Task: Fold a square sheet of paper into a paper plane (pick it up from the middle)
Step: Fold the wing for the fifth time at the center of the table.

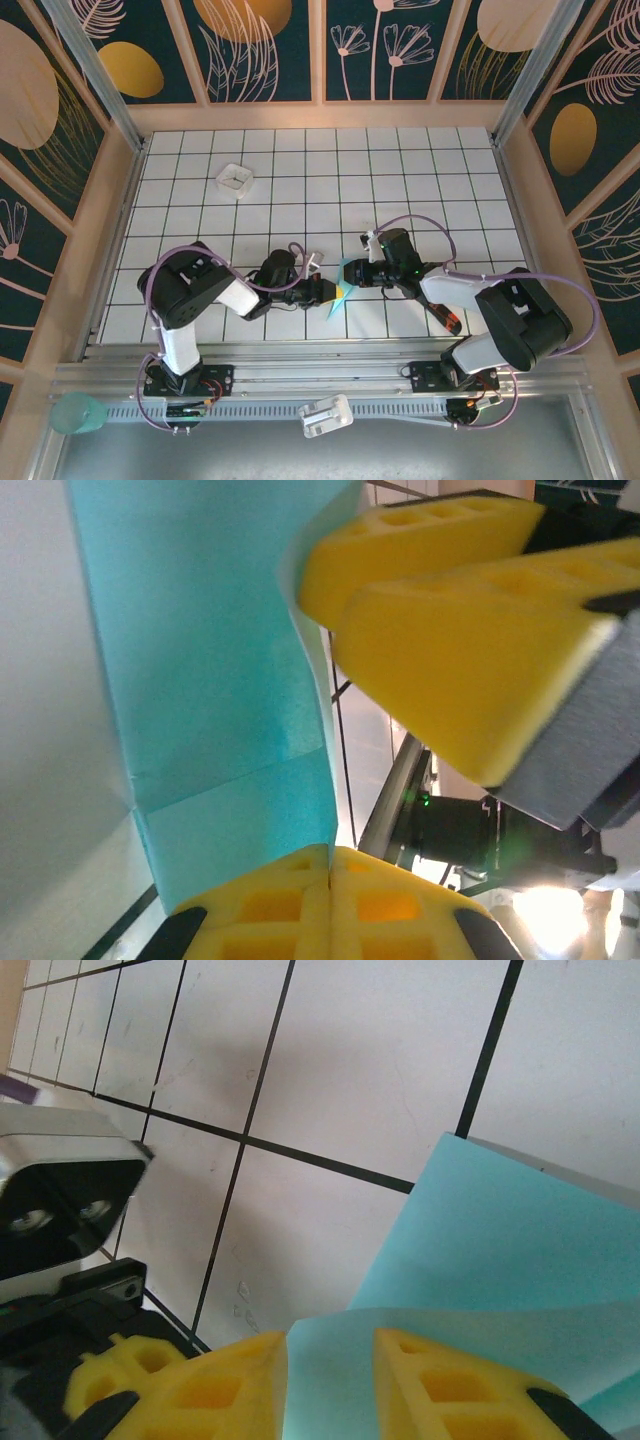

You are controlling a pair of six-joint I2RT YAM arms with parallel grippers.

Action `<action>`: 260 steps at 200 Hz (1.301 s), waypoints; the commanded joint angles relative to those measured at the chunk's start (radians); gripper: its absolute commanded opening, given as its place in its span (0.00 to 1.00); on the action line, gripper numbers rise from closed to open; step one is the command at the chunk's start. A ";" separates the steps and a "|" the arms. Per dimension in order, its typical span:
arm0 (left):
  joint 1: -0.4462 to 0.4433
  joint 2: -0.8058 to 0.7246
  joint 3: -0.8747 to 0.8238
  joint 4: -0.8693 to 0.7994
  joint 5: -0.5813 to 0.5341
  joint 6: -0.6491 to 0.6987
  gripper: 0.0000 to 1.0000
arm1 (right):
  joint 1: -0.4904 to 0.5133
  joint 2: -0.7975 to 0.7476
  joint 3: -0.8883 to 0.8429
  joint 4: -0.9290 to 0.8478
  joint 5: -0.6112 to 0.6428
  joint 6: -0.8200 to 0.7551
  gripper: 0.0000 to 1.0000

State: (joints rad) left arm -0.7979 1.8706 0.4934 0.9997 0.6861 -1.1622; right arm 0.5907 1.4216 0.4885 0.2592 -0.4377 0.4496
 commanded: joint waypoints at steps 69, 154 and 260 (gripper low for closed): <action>0.011 0.099 -0.011 0.092 0.030 -0.123 0.00 | 0.014 0.073 -0.022 0.059 0.000 0.009 0.25; 0.017 0.088 -0.009 0.043 0.005 -0.094 0.00 | 0.015 0.136 -0.024 0.012 0.084 0.015 0.21; 0.004 -0.199 0.015 -0.438 -0.157 0.300 0.42 | 0.014 0.151 -0.022 -0.001 0.083 0.027 0.19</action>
State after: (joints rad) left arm -0.7902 1.7161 0.4938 0.7235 0.5888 -0.9928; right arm 0.6033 1.5349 0.4759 0.3084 -0.4114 0.4736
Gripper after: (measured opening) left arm 0.393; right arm 0.193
